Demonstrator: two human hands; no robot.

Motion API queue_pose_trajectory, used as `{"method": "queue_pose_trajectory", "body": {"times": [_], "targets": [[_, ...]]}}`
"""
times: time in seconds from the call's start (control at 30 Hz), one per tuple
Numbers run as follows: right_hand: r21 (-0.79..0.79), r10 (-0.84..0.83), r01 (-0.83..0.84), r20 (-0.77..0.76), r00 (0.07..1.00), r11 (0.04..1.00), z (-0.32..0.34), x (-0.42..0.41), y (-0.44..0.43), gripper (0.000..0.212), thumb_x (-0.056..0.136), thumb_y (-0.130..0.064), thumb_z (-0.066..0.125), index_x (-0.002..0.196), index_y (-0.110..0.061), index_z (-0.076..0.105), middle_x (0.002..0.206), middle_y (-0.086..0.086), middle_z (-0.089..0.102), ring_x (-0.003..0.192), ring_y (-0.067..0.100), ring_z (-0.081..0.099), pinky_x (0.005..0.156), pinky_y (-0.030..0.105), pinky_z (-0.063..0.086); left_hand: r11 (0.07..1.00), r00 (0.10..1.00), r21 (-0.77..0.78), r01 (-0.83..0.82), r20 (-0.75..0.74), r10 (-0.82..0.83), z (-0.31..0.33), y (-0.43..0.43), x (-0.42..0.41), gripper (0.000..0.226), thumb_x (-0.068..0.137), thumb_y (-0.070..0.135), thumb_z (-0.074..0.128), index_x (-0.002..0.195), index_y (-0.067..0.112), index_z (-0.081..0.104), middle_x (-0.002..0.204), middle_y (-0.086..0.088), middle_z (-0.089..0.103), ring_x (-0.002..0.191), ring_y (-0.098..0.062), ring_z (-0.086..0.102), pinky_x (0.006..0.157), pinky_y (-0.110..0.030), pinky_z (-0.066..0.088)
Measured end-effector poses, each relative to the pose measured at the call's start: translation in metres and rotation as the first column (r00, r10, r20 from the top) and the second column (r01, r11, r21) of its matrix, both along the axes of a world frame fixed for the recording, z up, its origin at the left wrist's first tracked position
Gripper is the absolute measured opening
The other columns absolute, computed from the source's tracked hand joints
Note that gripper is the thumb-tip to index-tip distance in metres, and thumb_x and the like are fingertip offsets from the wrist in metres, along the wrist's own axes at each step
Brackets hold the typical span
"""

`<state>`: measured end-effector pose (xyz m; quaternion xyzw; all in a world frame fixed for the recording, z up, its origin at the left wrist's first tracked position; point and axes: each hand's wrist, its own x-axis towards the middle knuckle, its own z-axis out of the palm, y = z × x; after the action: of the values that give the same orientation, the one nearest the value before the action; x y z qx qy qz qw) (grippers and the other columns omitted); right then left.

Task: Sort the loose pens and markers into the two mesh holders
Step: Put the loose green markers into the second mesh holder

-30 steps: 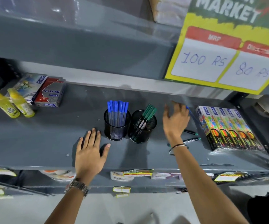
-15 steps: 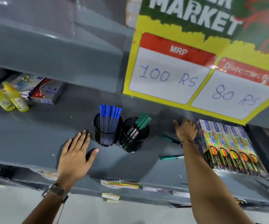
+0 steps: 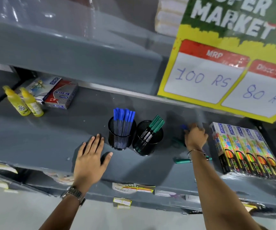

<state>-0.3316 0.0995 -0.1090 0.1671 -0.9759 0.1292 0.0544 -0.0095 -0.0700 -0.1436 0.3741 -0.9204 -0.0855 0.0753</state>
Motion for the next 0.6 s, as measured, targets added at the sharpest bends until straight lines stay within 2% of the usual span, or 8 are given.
{"method": "queue_pose_trajectory", "body": {"times": [0.13, 0.27, 0.33, 0.4, 0.47, 0.53, 0.6], "targets": [[-0.135, 0.131, -0.144, -0.103, 0.986, 0.98, 0.015, 0.022, -0.009, 0.027, 0.085, -0.01, 0.059, 0.112, -0.007, 0.058, 0.115, 0.022, 0.059, 0.11, 0.04, 0.047, 0.086, 0.045, 0.034, 1.0, 1.0, 0.001, -0.014, 0.012, 0.014, -0.003, -0.001, -0.003, 0.074, 0.089, 0.058, 0.015, 0.136, 0.008, 0.042, 0.145, -0.01, 0.042, 0.134, -0.024, 0.037, 0.112, -0.044, 0.023], [-0.322, 0.084, -0.189, -0.312, 0.946, 0.928, 0.048, 0.052, -0.017, 0.023, 0.087, -0.016, 0.059, 0.109, -0.008, 0.061, 0.106, 0.019, 0.063, 0.103, 0.037, 0.052, 0.086, 0.043, 0.031, 1.0, 1.0, 0.001, 0.002, 0.01, -0.002, -0.003, -0.002, -0.002, 0.074, 0.09, 0.057, 0.015, 0.135, 0.006, 0.044, 0.144, -0.012, 0.044, 0.134, -0.026, 0.039, 0.111, -0.043, 0.023], [-0.481, 0.018, -0.219, -0.388, 0.922, 0.849, 0.07, 0.071, -0.023, 0.019, 0.088, -0.019, 0.059, 0.105, -0.012, 0.061, 0.1, 0.013, 0.067, 0.098, 0.033, 0.053, 0.083, 0.04, 0.032, 1.0, 1.0, 0.002, 0.015, -0.004, -0.015, -0.001, -0.001, -0.001, 0.073, 0.09, 0.056, 0.016, 0.135, 0.006, 0.044, 0.143, -0.013, 0.044, 0.133, -0.027, 0.039, 0.11, -0.044, 0.025], [-0.663, -0.055, -0.258, -0.412, 0.91, 0.702, 0.094, 0.093, -0.031, 0.014, 0.086, -0.021, 0.062, 0.099, -0.018, 0.059, 0.094, 0.006, 0.068, 0.093, 0.027, 0.054, 0.078, 0.035, 0.031, 1.0, 1.0, 0.006, 0.026, -0.017, -0.026, 0.0, -0.002, 0.0, 0.071, 0.089, 0.055, 0.019, 0.135, 0.005, 0.043, 0.143, -0.014, 0.044, 0.133, -0.028, 0.039, 0.11, -0.046, 0.026], [-0.749, -0.066, -0.326, -0.441, 0.895, 0.577, 0.114, 0.113, -0.04, 0.013, 0.085, -0.025, 0.062, 0.095, -0.024, 0.052, 0.09, 0.0, 0.067, 0.09, 0.02, 0.052, 0.073, 0.027, 0.027, 0.999, 0.999, 0.023, 0.028, -0.027, -0.027, 0.001, -0.001, 0.0, 0.071, 0.089, 0.054, 0.019, 0.134, 0.005, 0.044, 0.143, -0.014, 0.044, 0.133, -0.029, 0.04, 0.109, -0.047, 0.029], [-0.741, -0.02, -0.398, -0.485, 0.875, 0.541, 0.127, 0.133, -0.052, 0.013, 0.086, -0.028, 0.057, 0.092, -0.031, 0.045, 0.088, -0.009, 0.059, 0.086, 0.014, 0.049, 0.07, 0.024, 0.025, 0.999, 0.999, 0.039, 0.035, -0.041, -0.034, 0.003, -0.001, 0.001, 0.073, 0.09, 0.055, 0.016, 0.134, 0.004, 0.044, 0.142, -0.016, 0.044, 0.131, -0.031, 0.041, 0.108, -0.047, 0.03], [-0.712, 0.066, -0.436, -0.483, 0.873, 0.55, 0.13, 0.148, -0.065, 0.012, 0.087, -0.03, 0.052, 0.092, -0.034, 0.042, 0.088, -0.014, 0.055, 0.084, 0.012, 0.046, 0.071, 0.026, 0.028, 0.998, 0.997, 0.054, 0.045, -0.064, -0.042, 0.003, -0.001, 0.001, 0.076, 0.09, 0.057, 0.012, 0.134, 0.003, 0.044, 0.142, -0.017, 0.044, 0.131, -0.031, 0.041, 0.108, -0.048, 0.029]]}}
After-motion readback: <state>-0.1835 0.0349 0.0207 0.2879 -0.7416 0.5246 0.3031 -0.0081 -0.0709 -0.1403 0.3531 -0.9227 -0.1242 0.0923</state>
